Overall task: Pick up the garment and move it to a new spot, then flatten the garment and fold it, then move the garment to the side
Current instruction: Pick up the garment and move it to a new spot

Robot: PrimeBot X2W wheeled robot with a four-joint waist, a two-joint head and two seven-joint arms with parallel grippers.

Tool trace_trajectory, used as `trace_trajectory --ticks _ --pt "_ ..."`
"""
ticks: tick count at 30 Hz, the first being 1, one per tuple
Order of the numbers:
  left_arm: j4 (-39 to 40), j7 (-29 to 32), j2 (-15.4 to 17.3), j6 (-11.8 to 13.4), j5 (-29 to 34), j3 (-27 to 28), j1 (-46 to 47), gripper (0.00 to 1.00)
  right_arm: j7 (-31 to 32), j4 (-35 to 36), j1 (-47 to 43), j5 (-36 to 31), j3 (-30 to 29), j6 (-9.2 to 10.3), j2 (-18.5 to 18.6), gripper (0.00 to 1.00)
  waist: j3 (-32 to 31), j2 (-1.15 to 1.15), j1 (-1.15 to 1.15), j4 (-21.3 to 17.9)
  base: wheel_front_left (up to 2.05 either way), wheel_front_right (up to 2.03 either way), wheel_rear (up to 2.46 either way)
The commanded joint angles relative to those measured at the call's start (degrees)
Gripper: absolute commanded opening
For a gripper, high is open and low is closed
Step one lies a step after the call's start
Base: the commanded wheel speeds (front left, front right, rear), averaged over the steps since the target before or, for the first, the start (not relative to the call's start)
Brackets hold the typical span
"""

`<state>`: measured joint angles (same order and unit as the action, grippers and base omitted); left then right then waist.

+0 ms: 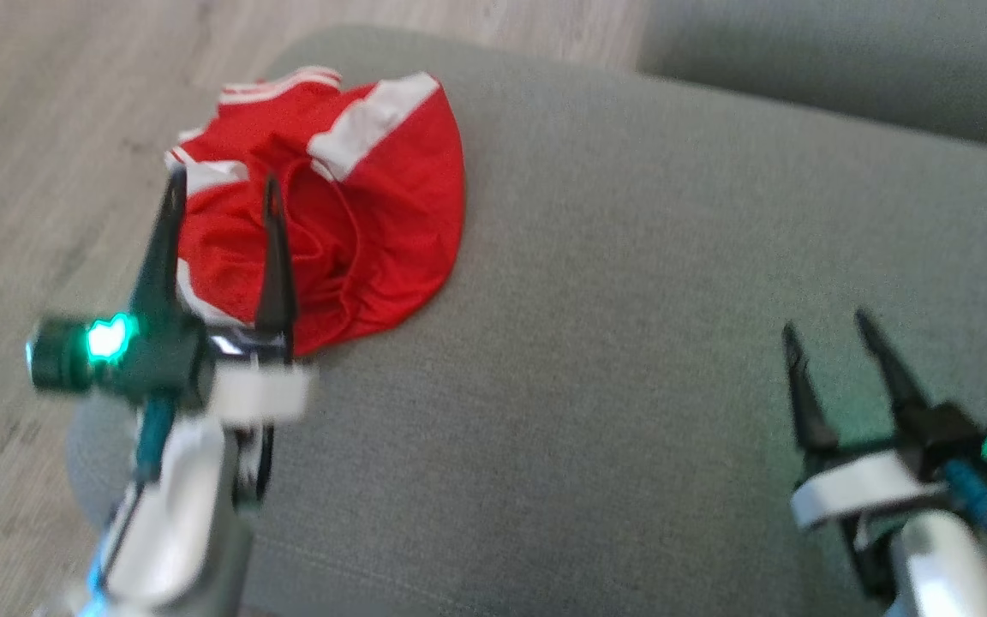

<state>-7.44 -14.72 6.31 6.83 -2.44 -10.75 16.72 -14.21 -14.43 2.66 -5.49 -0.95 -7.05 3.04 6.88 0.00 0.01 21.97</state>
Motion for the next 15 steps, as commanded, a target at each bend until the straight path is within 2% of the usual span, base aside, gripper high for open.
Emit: trace_trajectory --ticks 1,5,10,15 --pt "-0.5 -0.28 1.55 -0.8 0.62 2.15 5.84 1.0 -0.79 2.82 3.38 -0.65 0.82 -0.44 2.09 1.0 5.15 0.0 -0.01 -1.08 0.0 0.0 0.0" --pt "-12.4 1.29 2.6 -3.41 0.04 2.05 16.82 1.0 -0.79 5.04 5.76 -1.39 1.24 -0.44 5.63 1.0 9.49 0.0 -0.01 -1.51 0.0 0.0 0.0" --pt "-28.19 6.57 3.27 -4.02 -0.14 2.45 29.18 1.0 -0.79 7.1 7.85 -1.15 1.58 -0.44 9.15 1.0 13.51 0.0 -0.01 -2.66 0.0 0.0 0.0" --pt "-40.79 11.75 3.47 -5.44 -1.58 2.81 35.67 1.0 -0.79 8.09 8.55 -0.74 1.99 -0.44 11.04 1.0 16.45 0.0 -0.01 -4.32 0.0 0.0 0.0"
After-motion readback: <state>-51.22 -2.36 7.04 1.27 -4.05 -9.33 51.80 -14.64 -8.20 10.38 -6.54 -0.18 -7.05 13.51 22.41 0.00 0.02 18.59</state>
